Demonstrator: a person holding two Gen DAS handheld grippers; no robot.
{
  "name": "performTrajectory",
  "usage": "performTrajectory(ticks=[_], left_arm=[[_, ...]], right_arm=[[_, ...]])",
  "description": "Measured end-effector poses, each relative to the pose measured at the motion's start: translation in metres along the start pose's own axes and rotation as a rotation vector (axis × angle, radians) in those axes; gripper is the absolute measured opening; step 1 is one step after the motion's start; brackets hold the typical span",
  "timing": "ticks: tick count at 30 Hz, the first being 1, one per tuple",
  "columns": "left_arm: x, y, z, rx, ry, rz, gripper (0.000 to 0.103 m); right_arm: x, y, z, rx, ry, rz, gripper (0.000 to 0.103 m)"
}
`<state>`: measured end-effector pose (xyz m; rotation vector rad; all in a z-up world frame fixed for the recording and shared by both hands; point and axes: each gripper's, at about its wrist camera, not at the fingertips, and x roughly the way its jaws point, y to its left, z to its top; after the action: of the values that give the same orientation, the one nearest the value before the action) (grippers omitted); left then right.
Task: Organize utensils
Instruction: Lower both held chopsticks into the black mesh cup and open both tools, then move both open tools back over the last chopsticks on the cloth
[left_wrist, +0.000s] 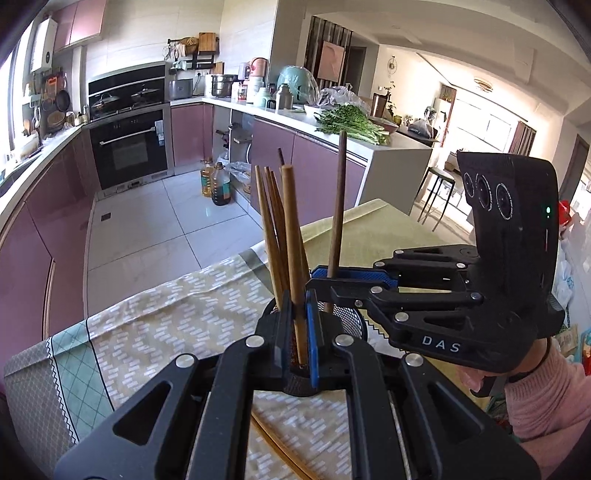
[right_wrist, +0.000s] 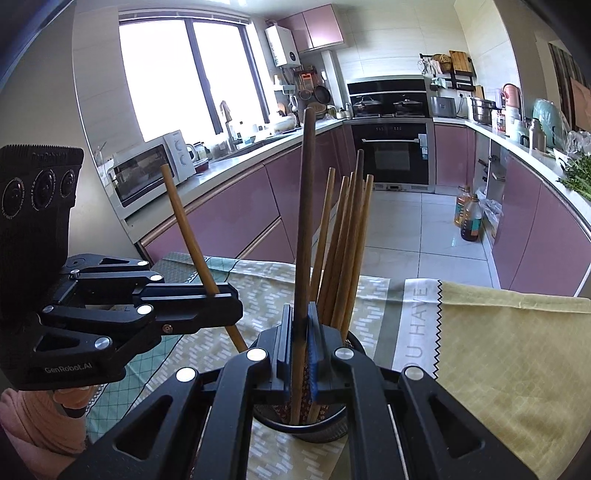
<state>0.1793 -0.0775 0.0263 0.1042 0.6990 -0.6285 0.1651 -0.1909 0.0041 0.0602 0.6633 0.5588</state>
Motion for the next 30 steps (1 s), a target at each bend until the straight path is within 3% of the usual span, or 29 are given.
performTrajectory(ticks=[11, 17, 24, 30], left_arm=[[0.019, 0.007, 0.000, -0.038, 0.031, 0.018, 0.010], [0.004, 0.006, -0.010, -0.041, -0.015, 0.057, 0.017], [-0.046, 0.001, -0.036, -0.034, -0.146, 0.083, 0.041], [-0.068, 0.010, -0.077, -0.068, -0.159, 0.132, 0.053]], right_arm=[[0.009, -0.014, 0.001, 0.055, 0.003, -0.019, 0.009], [-0.001, -0.007, -0.004, 0.038, -0.025, -0.009, 0.014], [-0.028, 0.019, -0.020, -0.044, -0.062, 0.076, 0.038], [-0.024, 0.040, -0.053, -0.084, 0.018, 0.136, 0.042]])
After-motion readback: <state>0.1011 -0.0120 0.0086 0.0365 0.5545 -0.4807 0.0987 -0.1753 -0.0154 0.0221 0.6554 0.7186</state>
